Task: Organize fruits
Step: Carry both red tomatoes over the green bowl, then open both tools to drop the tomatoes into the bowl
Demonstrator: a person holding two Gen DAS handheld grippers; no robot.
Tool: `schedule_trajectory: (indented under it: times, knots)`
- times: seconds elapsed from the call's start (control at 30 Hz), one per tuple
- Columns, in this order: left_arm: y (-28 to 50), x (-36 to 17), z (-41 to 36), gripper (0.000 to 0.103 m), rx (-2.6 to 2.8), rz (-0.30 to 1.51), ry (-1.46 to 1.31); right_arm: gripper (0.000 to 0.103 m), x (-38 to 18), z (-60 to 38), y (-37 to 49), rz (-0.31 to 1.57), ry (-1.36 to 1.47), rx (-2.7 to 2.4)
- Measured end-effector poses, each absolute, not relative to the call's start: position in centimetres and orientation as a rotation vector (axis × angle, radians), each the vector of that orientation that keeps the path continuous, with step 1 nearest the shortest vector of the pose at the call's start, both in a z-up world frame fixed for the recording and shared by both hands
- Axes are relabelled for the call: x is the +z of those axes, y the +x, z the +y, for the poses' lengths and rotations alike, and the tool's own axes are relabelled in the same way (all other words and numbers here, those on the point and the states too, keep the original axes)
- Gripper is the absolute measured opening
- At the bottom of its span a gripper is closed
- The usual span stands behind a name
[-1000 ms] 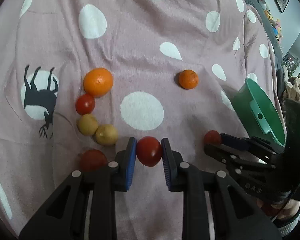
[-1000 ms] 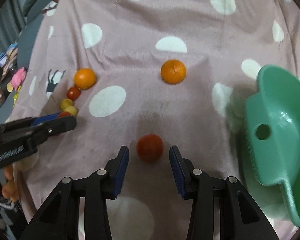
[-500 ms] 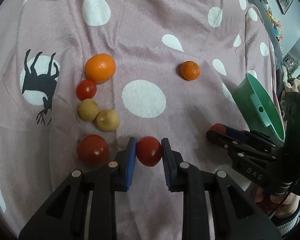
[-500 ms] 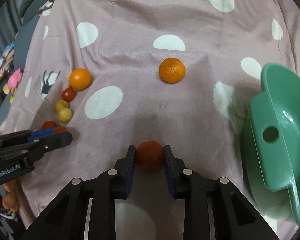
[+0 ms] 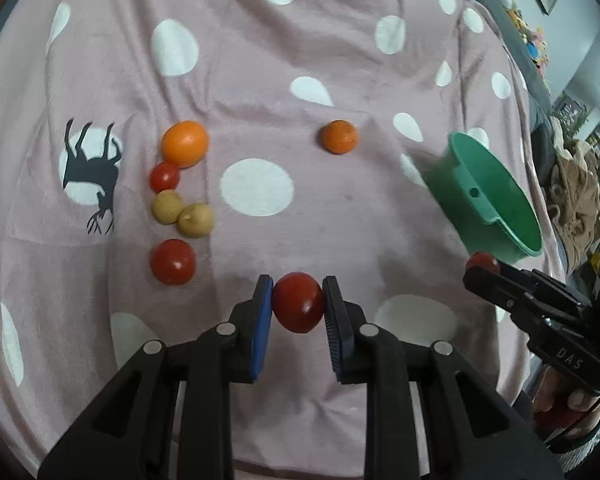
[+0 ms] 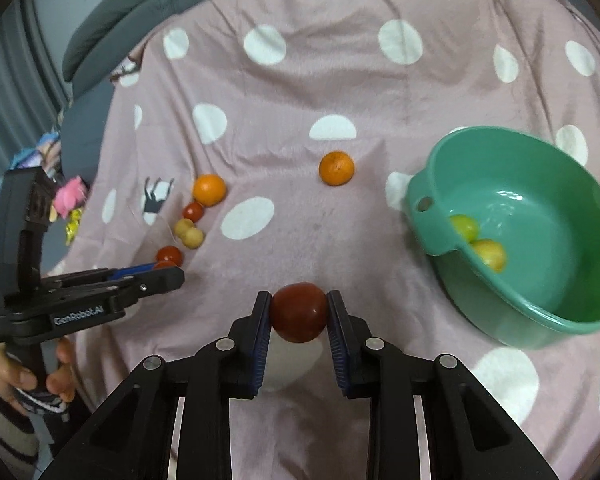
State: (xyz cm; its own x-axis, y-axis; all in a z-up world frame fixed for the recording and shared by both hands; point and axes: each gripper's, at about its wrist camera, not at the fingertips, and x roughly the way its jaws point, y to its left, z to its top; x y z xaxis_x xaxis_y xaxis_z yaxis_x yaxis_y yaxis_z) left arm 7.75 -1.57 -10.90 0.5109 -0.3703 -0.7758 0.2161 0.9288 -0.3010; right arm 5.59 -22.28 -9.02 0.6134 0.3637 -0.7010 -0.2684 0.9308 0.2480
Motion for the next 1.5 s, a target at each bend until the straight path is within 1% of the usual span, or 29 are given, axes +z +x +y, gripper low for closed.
schedule_trajectory:
  times: [0.37,0.7,1.07,1.3,1.33,1.37,1.43,1.5]
  knots:
    - [7.9,-7.9,-7.7,0.024,-0.46,0.943,-0.061,0.029,-7.2,-28.0,3.2,0.736,0.252,0.296]
    - [9.8,-5.7,-17.1,0.024,-0.622,0.889,0.045,0.029,-6.5,-34.6,2.7,0.646,0.341,0.168]
    - [13.2,-6.9,-25.4,0.025,-0.707,0.883,0.161,0.029,-7.8,-38.5,4.5,0.642,0.371,0.065]
    - [13.7,-8.6,-26.0,0.025,-0.68,0.906,0.202,0.029,-8.6,-37.9,5.6,0.667,0.325,0.047]
    - [13.7,-8.7,-25.9,0.026,-0.676,0.908,0.204,0.029,-8.6,-37.9,5.7,0.668,0.321,0.045]
    - [13.7,-8.9,-25.8,0.034,-0.671,0.91,0.205,0.029,-8.7,-37.9,5.7,0.668,0.318,0.041]
    - [13.8,-9.0,-25.5,0.044,-0.664,0.909,0.202,0.029,-8.7,-37.8,5.8,0.671,0.313,0.037]
    - [13.7,-8.9,-25.3,0.051,-0.662,0.901,0.199,0.031,-8.5,-37.7,5.7,0.668,0.309,0.035]
